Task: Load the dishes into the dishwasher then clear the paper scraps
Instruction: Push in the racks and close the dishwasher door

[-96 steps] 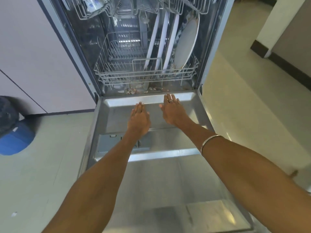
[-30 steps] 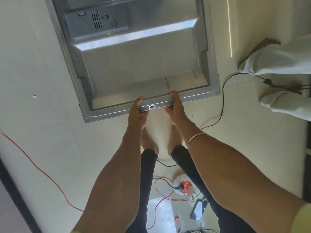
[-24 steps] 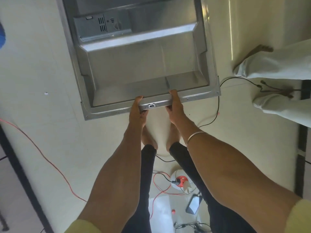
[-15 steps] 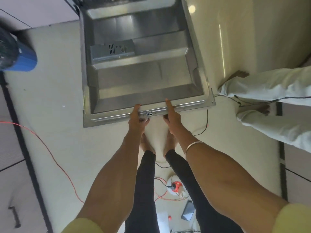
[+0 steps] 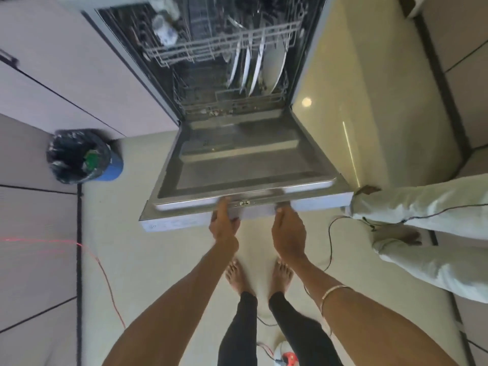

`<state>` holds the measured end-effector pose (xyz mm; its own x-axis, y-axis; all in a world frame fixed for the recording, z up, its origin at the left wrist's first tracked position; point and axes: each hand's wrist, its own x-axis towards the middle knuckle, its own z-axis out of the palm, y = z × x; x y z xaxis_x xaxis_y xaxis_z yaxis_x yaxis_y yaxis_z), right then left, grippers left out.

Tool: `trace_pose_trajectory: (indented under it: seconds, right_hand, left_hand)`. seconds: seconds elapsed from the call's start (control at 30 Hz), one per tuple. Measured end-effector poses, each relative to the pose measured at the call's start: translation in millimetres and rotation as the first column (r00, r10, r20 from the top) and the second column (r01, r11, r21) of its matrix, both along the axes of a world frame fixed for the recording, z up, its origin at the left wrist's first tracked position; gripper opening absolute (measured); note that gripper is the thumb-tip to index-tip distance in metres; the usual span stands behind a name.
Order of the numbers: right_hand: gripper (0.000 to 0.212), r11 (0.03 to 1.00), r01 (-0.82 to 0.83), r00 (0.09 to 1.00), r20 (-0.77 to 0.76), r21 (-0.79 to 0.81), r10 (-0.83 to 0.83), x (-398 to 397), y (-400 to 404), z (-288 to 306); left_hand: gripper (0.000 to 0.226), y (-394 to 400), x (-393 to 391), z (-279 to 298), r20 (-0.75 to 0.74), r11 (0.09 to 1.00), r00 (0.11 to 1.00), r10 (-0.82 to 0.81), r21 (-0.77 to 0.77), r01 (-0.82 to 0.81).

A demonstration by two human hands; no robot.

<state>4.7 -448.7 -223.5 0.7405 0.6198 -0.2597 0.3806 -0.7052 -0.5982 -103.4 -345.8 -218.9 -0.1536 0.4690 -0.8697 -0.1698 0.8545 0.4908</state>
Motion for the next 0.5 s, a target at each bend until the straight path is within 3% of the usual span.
trace_pose_trajectory:
  seconds: [0.07,0.17,0.3,0.33,0.4,0.43,0.5]
  right_hand:
    - [0.017,0.980,-0.140,0.980,0.163,0.145,0.116,14,22,25]
    - [0.024,0.924,-0.306,0.923,0.308,0.230,0.229,35,48,47]
    - [0.042,0.826,-0.496,0.831,0.422,0.267,0.363,54,84,62]
    - [0.043,0.811,-0.524,0.810,0.445,0.261,0.381,59,98,64]
    - [0.050,0.804,-0.551,0.790,0.450,0.224,0.416,68,128,70]
    - [0.054,0.813,-0.552,0.781,0.458,0.188,0.424,72,142,74]
    - [0.059,0.839,-0.532,0.762,0.497,0.116,0.414,77,160,79]
  left_hand:
    - [0.026,4,17,14,-0.169,0.986,0.983,0.065,0.159,-0.038]
    - [0.038,22,35,29,-0.292,0.931,0.945,0.147,0.365,-0.032]
    - [0.037,56,29,49,-0.423,0.793,0.906,0.035,0.563,0.232]
    - [0.042,68,23,53,-0.530,0.728,0.848,-0.020,0.574,0.376]
    - [0.047,96,14,62,-0.776,0.518,0.624,-0.092,0.498,0.696]
    - [0.041,110,13,68,-0.849,0.408,0.524,-0.065,0.457,0.791]
    - [0.020,137,19,82,-0.888,0.281,0.453,0.078,0.456,0.845]
